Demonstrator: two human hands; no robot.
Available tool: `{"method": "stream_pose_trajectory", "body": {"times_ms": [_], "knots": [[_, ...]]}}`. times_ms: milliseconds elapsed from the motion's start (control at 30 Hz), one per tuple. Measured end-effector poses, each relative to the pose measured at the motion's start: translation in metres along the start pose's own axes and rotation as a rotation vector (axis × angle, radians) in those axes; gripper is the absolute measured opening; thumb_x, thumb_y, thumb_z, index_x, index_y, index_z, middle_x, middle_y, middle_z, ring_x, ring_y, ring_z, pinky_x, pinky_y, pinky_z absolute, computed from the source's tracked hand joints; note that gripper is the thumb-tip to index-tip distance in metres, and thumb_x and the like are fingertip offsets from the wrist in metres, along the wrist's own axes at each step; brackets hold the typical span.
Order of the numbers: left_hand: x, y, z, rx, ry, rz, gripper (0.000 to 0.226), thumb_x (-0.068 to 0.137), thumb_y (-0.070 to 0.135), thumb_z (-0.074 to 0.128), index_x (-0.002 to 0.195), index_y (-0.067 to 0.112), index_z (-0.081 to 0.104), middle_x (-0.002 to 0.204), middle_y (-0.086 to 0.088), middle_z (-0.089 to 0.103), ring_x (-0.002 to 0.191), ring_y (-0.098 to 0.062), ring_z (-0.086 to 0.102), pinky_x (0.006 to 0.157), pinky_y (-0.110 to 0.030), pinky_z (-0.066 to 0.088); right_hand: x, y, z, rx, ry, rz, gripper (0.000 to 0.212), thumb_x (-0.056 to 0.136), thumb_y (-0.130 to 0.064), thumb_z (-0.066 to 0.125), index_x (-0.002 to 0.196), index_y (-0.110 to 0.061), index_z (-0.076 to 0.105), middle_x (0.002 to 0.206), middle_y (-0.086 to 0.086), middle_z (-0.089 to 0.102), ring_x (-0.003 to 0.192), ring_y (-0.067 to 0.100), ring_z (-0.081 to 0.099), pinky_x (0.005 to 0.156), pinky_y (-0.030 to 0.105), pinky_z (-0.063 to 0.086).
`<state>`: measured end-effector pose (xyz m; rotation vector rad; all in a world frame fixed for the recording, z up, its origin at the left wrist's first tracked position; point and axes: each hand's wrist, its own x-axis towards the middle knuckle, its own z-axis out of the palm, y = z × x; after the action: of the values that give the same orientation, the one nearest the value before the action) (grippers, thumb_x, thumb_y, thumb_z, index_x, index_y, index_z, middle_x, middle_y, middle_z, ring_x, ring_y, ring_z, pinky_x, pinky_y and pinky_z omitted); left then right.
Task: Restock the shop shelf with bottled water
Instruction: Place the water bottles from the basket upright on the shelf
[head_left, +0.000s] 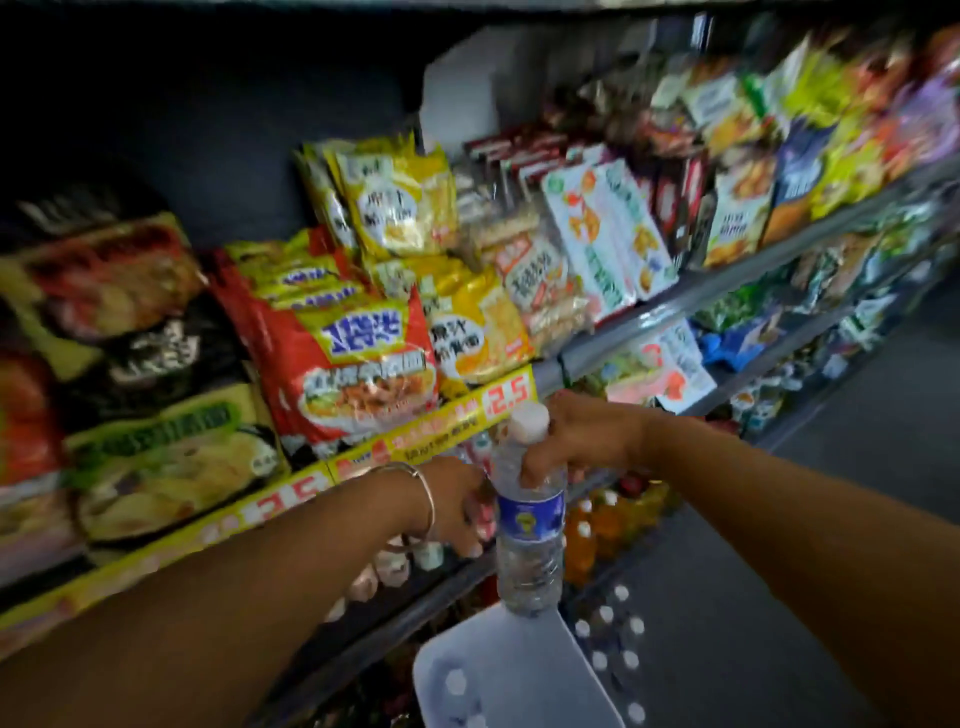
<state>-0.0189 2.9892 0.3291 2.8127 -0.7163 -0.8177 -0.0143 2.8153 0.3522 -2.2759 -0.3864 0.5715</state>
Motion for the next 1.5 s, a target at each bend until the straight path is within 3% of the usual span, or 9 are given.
{"method": "stream_pose_trajectory", "body": {"times_ms": [167, 367, 500, 733, 833, 933, 1067, 1267, 1500], "knots": [[-0.066, 0.026, -0.106, -0.099, 0.143, 0.066, 0.046, 0.076, 0.01, 0.075, 0.118, 0.004, 0.057, 0.106, -0.009, 0.067, 0.089, -0.016, 0.062, 0.069, -0.015, 0.045, -0.05, -0.108, -0.079, 0.021, 0.162, -0.113, 0.025, 0.054, -0.031, 0.067, 0.071, -0.014, 0.064, 0.061, 0.005, 0.054, 0.056, 0.019, 0.048, 0.05, 0.023, 0.036], [-0.143, 0.056, -0.217, -0.347, 0.429, 0.149, 0.047, 0.069, 0.018, 0.08, 0.111, 0.012, 0.061, 0.11, -0.009, 0.069, 0.101, -0.023, 0.064, 0.099, -0.041, 0.048, -0.093, -0.22, -0.166, 0.05, 0.369, -0.274, 0.019, 0.066, -0.03, 0.064, 0.062, -0.014, 0.055, 0.043, -0.004, 0.043, 0.037, 0.009, 0.038, 0.042, 0.015, 0.029], [-0.177, 0.07, -0.277, -0.39, 0.593, 0.209, 0.058, 0.049, 0.041, 0.084, 0.1, 0.026, 0.062, 0.109, -0.003, 0.07, 0.107, -0.022, 0.064, 0.1, -0.043, 0.047, -0.102, -0.282, -0.22, 0.095, 0.508, -0.397, 0.021, 0.078, -0.032, 0.064, 0.066, -0.02, 0.054, 0.043, -0.008, 0.041, 0.038, 0.006, 0.034, 0.044, 0.018, 0.027], [-0.19, 0.06, -0.364, -0.555, 0.832, 0.19, 0.035, 0.075, 0.025, 0.074, 0.105, 0.017, 0.059, 0.11, -0.005, 0.069, 0.103, -0.021, 0.064, 0.091, -0.036, 0.048, -0.074, -0.354, -0.288, 0.129, 0.62, -0.548, 0.025, 0.078, -0.039, 0.067, 0.07, -0.017, 0.058, 0.047, -0.005, 0.047, 0.043, 0.01, 0.041, 0.046, 0.015, 0.031], [-0.182, 0.043, -0.388, -0.622, 0.884, 0.188, 0.018, 0.078, 0.02, 0.072, 0.09, 0.023, 0.058, 0.097, -0.004, 0.068, 0.093, -0.016, 0.062, 0.091, -0.034, 0.046, -0.043, -0.372, -0.303, 0.158, 0.62, -0.58, 0.031, 0.073, -0.043, 0.072, 0.082, -0.015, 0.062, 0.064, 0.0, 0.056, 0.058, 0.015, 0.052, 0.059, 0.021, 0.039], [-0.168, 0.024, -0.401, -0.645, 0.921, 0.14, 0.022, 0.077, 0.03, 0.072, 0.093, 0.023, 0.058, 0.107, -0.001, 0.068, 0.104, -0.014, 0.062, 0.098, -0.035, 0.046, -0.008, -0.384, -0.312, 0.186, 0.634, -0.605, 0.034, 0.073, -0.042, 0.075, 0.079, -0.012, 0.06, 0.056, -0.002, 0.057, 0.039, 0.007, 0.052, 0.044, 0.012, 0.037], [-0.142, 0.008, -0.406, -0.668, 1.001, 0.08, 0.019, 0.082, 0.031, 0.067, 0.085, 0.029, 0.048, 0.082, 0.017, 0.054, 0.075, 0.004, 0.053, 0.066, -0.009, 0.046, 0.04, -0.398, -0.311, 0.132, 0.691, -0.606, 0.041, 0.07, -0.05, 0.074, 0.075, -0.013, 0.059, 0.06, 0.003, 0.055, 0.044, 0.012, 0.052, 0.045, 0.018, 0.038], [-0.109, -0.039, -0.411, -0.599, 1.223, -0.177, 0.082, 0.064, 0.039, 0.082, 0.129, 0.011, 0.041, 0.124, 0.001, 0.053, 0.111, -0.017, 0.054, 0.087, -0.023, 0.041, 0.096, -0.412, -0.296, -0.025, 0.728, -0.548, 0.055, 0.068, -0.064, 0.069, 0.062, -0.013, 0.051, 0.058, 0.003, 0.051, 0.048, 0.016, 0.048, 0.05, 0.026, 0.039], [-0.106, -0.084, -0.419, -0.711, 1.158, -0.091, 0.027, 0.07, 0.004, 0.078, 0.092, 0.012, 0.063, 0.089, -0.002, 0.069, 0.076, -0.011, 0.066, 0.074, -0.02, 0.054, 0.13, -0.424, -0.292, -0.218, 0.658, -0.494, 0.062, 0.074, -0.07, 0.058, 0.066, -0.01, 0.049, 0.055, 0.004, 0.051, 0.047, 0.016, 0.05, 0.044, 0.023, 0.036]]}}
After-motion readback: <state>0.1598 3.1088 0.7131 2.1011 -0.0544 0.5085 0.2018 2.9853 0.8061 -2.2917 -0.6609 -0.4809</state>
